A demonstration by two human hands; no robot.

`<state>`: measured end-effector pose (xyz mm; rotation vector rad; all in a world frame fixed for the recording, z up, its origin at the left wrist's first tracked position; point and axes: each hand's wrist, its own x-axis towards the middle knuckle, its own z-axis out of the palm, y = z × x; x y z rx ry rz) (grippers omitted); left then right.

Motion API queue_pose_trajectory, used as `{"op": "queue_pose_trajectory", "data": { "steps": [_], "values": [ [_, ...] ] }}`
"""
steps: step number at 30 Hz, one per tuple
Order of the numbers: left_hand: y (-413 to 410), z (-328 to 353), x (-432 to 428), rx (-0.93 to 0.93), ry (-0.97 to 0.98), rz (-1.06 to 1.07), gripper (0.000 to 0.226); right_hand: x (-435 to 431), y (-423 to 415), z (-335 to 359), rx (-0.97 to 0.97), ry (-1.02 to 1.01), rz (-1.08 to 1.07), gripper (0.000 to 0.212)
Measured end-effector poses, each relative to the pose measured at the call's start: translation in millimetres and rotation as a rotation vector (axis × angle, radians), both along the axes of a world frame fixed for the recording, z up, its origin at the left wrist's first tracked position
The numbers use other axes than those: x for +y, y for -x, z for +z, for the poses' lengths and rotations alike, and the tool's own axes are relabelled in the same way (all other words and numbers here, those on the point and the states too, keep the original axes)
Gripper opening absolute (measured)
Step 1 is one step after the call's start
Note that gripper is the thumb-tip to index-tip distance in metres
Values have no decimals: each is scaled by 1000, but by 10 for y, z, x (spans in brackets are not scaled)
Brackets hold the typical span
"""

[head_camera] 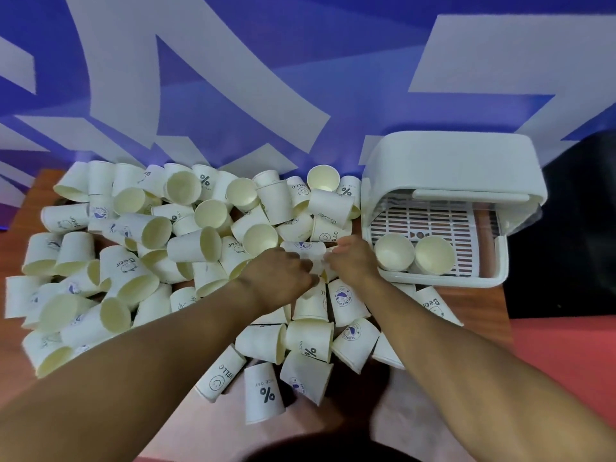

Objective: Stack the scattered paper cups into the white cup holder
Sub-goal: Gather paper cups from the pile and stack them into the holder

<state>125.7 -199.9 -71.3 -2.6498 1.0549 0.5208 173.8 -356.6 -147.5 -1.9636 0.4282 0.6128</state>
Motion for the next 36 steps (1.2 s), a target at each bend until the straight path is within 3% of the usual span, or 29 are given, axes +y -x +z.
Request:
{"op": "queue_pose_trajectory", "data": {
  "steps": [8, 14, 17, 21, 26, 36],
  "values": [
    [16, 69, 168, -42, 91, 6, 18, 199, -78, -76, 76, -70, -55, 53],
    [22, 207, 230, -22, 251, 189, 30, 249, -101, 90, 112, -226, -123, 34],
    [-4, 354, 312, -19, 450, 296, 27, 190, -102, 410, 65, -328, -131, 21],
    [-53, 649, 329, -31, 655, 321, 19, 3, -88, 806, -142, -406, -93, 17],
    [-109, 853, 119, -121, 766, 336, 16, -404, -15, 1086, -479, -183, -26, 15],
    [-195, 703, -675, -297, 757, 244, 10, -1383, 318, 1199, -1004, 355, 66, 3]
  ]
}}
